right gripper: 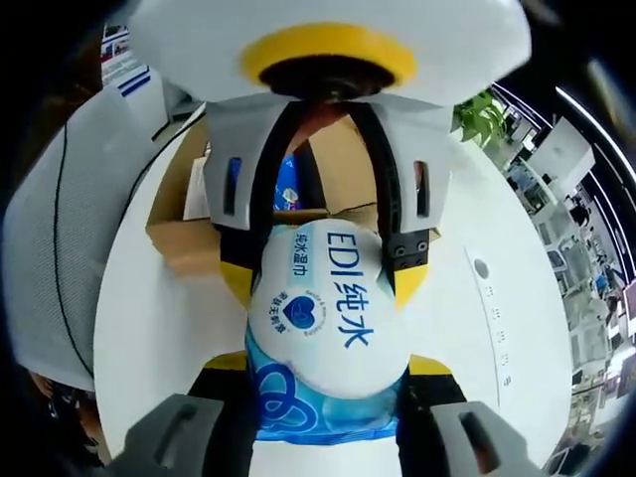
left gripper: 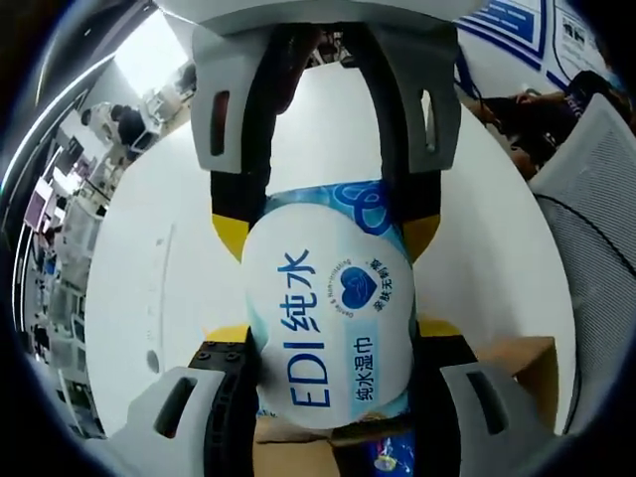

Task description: Operate the shoe box by opening the lid, removing the specified soft item, and placing it in the target area until the item is outside and the box remains undamaged.

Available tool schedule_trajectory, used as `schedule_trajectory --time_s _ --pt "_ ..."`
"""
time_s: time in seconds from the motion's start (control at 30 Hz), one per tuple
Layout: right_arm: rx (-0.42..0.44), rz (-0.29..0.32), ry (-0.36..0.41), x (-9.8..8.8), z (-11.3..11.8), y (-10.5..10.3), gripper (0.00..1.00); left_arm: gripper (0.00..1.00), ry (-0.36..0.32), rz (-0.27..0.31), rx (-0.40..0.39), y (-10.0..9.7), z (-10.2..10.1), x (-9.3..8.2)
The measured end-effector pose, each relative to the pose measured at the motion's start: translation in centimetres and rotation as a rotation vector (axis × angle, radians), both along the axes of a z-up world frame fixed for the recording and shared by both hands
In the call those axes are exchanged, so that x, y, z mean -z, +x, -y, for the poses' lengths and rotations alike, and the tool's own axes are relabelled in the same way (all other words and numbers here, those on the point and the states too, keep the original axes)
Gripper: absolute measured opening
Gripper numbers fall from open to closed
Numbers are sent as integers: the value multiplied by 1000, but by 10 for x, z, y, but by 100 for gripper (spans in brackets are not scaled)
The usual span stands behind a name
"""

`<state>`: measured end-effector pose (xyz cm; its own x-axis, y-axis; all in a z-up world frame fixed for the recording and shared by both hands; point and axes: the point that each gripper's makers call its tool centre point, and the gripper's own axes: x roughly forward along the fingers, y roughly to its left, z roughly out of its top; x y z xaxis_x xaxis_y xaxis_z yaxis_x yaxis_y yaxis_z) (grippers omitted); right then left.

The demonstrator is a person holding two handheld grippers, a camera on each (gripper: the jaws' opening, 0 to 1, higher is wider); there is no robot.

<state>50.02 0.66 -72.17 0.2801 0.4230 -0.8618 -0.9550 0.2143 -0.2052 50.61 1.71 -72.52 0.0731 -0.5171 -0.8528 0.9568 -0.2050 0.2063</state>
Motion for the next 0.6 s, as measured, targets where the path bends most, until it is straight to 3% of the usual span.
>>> schedule_trajectory --time_s 0.6 --pt "-7 -42 -12 21 1 7 53 60 13 -27 -29 6 0 18"
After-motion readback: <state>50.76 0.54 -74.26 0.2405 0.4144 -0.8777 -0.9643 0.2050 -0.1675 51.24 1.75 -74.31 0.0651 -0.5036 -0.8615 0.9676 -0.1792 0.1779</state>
